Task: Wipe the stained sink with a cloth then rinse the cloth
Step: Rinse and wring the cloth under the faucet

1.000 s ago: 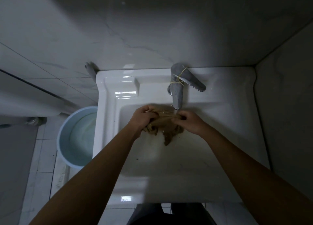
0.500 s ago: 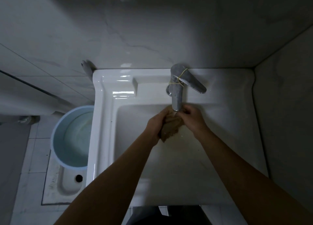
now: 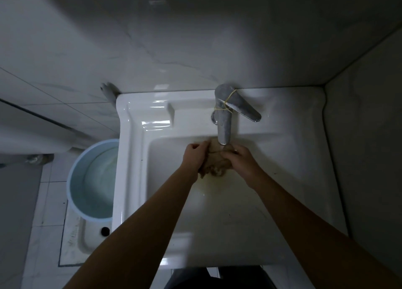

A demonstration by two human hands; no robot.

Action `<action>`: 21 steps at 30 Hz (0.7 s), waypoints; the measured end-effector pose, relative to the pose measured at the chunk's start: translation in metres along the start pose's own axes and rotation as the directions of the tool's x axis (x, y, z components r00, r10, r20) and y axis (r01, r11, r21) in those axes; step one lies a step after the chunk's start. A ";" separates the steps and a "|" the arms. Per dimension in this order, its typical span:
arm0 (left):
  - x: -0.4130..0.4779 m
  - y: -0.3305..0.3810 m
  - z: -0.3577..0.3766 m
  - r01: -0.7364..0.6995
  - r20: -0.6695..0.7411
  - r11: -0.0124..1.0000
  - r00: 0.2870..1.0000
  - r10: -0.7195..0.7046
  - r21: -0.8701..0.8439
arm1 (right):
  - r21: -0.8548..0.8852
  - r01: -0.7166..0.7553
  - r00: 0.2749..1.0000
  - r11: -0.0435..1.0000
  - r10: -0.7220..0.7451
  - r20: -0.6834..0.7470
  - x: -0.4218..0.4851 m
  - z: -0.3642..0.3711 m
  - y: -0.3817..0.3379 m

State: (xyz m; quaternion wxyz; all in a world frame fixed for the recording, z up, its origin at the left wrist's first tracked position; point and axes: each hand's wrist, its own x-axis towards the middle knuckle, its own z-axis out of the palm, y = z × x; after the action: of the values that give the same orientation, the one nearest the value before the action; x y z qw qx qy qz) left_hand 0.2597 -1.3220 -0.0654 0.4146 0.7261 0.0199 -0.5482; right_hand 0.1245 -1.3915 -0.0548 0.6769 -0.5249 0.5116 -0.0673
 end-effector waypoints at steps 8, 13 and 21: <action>-0.002 -0.011 0.011 -0.138 0.037 0.987 0.989 0.141 -0.078 | -0.336 0.140 0.990 0.931 -0.139 0.027 -0.002 -0.005 -0.003; -0.005 -0.009 0.007 -0.253 0.010 0.966 0.967 0.253 0.060 | -0.321 0.236 0.971 0.917 -0.210 0.113 -0.007 -0.003 0.009; -0.006 -0.016 0.009 -0.291 -0.017 0.952 0.956 0.294 0.091 | -0.126 0.155 0.980 0.980 -0.169 -0.106 0.001 0.009 0.004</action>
State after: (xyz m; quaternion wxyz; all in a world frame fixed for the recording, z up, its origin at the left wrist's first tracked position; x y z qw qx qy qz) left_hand 0.2425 -1.3151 -0.0707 0.4588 0.7467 -0.1056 -0.4699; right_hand 0.1302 -1.3846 -0.0595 0.6063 -0.5989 0.5086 -0.1226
